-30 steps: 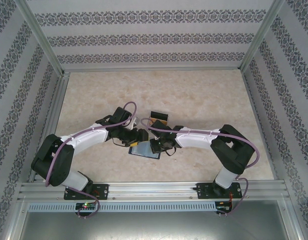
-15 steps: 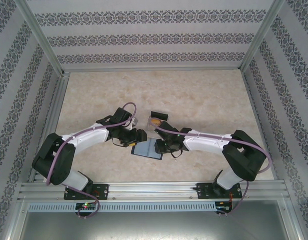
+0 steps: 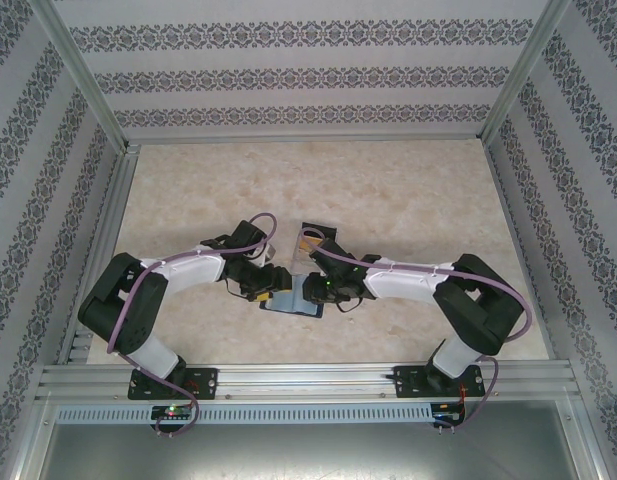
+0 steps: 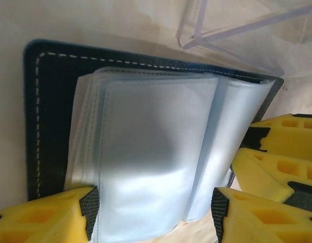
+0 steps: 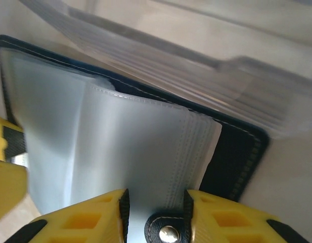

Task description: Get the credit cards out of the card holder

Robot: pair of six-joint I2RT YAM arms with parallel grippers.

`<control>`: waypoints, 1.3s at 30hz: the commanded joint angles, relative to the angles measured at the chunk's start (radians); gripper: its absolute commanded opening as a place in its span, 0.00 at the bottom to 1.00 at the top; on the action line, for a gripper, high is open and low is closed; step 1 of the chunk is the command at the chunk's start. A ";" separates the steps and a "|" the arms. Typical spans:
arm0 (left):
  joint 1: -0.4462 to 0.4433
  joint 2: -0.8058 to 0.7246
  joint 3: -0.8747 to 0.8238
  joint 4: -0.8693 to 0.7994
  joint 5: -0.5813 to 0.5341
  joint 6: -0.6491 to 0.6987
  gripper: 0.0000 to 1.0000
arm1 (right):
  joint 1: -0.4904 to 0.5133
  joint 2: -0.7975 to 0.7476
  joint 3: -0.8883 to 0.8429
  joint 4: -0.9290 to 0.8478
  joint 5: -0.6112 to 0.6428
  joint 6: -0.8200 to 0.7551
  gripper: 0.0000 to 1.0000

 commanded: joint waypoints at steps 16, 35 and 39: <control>0.002 -0.004 -0.006 -0.025 -0.026 0.008 0.64 | -0.033 -0.093 -0.066 0.189 -0.083 0.022 0.33; 0.181 -0.388 0.154 -0.325 -0.631 0.042 0.99 | -0.260 -0.757 -0.203 -0.233 0.413 -0.269 0.98; 0.199 -0.439 0.137 -0.296 -0.863 0.105 0.99 | -0.317 -0.863 -0.235 -0.236 0.593 -0.363 0.98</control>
